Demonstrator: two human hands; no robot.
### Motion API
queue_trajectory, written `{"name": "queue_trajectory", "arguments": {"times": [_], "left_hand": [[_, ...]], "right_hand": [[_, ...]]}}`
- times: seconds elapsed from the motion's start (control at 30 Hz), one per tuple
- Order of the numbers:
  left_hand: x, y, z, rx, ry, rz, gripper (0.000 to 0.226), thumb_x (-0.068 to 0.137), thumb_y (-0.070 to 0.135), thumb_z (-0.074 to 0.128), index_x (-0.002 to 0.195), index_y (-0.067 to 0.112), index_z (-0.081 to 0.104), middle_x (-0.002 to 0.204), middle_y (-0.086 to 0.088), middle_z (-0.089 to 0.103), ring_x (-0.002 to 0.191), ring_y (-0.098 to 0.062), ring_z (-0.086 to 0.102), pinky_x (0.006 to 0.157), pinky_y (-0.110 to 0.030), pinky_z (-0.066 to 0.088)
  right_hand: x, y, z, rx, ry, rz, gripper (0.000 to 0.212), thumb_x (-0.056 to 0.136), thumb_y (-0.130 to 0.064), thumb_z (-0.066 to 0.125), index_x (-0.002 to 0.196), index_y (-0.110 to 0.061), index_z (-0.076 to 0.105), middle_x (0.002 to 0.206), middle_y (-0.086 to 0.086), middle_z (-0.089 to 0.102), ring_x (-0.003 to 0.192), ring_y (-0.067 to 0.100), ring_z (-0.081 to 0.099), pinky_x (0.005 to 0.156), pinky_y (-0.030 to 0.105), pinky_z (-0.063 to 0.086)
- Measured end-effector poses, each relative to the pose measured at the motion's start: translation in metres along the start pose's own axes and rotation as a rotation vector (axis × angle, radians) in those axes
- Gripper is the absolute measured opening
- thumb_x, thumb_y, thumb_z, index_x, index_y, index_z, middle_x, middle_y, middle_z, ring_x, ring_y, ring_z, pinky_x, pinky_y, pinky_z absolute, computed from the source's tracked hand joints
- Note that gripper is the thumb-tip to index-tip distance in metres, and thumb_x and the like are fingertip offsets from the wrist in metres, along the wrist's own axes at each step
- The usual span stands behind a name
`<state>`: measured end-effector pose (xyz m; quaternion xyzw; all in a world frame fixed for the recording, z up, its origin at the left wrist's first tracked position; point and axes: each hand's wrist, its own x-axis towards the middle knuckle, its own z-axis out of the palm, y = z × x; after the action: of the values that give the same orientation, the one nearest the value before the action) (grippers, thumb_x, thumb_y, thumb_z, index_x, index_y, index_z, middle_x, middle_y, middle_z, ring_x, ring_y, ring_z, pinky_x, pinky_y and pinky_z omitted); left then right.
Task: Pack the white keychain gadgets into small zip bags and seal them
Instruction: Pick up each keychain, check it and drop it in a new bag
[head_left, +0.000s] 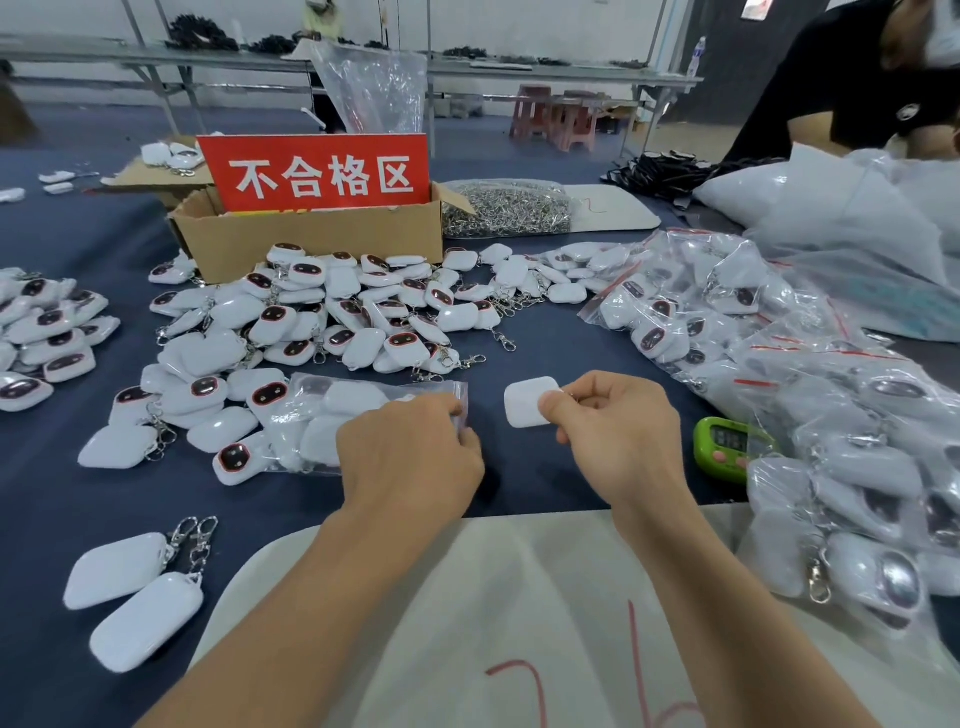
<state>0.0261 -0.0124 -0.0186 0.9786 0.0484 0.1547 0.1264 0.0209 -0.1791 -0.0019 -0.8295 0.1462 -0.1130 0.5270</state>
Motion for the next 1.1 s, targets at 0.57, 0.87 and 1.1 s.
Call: {"name": "queue_trajectory", "arguments": {"times": [0.57, 0.87, 1.1], "left_hand": [[-0.010, 0.003, -0.010, -0.924, 0.250, 0.247, 0.041, 0.094, 0.028, 0.060, 0.134, 0.034, 0.065, 0.069, 0.017, 0.064, 0.064, -0.003, 0.056, 0.066, -0.007, 0.041], [0.045, -0.075, -0.019, -0.766, 0.059, -0.390, 0.035, 0.065, 0.028, 0.059, 0.076, 0.057, 0.074, 0.078, 0.014, 0.073, 0.073, -0.011, 0.062, 0.069, -0.033, 0.051], [0.043, -0.068, -0.008, -0.471, -0.004, -0.222, 0.024, 0.080, 0.023, 0.071, 0.074, 0.047, 0.072, 0.066, 0.024, 0.065, 0.066, -0.004, 0.060, 0.056, -0.025, 0.038]], "right_hand": [[0.001, 0.006, 0.007, -0.224, -0.271, -0.093, 0.026, 0.086, -0.038, 0.074, 0.069, -0.018, 0.074, 0.046, -0.010, 0.052, 0.046, 0.007, 0.041, 0.044, 0.014, 0.033], [0.000, 0.003, -0.006, -0.449, -0.632, -0.224, 0.020, 0.082, -0.043, 0.076, 0.066, -0.030, 0.075, 0.047, -0.011, 0.046, 0.048, 0.005, 0.043, 0.049, 0.009, 0.035], [-0.006, 0.009, 0.015, -0.344, -0.366, -0.119, 0.038, 0.064, -0.063, 0.089, 0.068, -0.030, 0.070, 0.049, -0.019, 0.060, 0.049, 0.000, 0.054, 0.043, 0.011, 0.033]]}}
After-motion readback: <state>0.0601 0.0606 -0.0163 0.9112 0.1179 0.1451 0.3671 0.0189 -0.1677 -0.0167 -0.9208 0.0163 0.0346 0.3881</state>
